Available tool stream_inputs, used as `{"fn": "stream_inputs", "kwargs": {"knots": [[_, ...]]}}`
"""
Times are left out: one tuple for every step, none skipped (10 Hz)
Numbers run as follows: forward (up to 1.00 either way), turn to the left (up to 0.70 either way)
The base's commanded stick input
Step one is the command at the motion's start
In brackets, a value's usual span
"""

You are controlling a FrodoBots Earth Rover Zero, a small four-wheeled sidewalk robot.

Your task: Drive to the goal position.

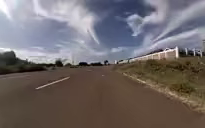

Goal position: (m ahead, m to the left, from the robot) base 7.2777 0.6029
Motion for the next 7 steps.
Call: {"fn": "stream_inputs", "kwargs": {"knots": [[0.85,0.00],[0.85,0.00],[0.85,0.00],[0.85,0.00],[0.85,0.00],[0.85,0.00],[0.85,0.00]]}}
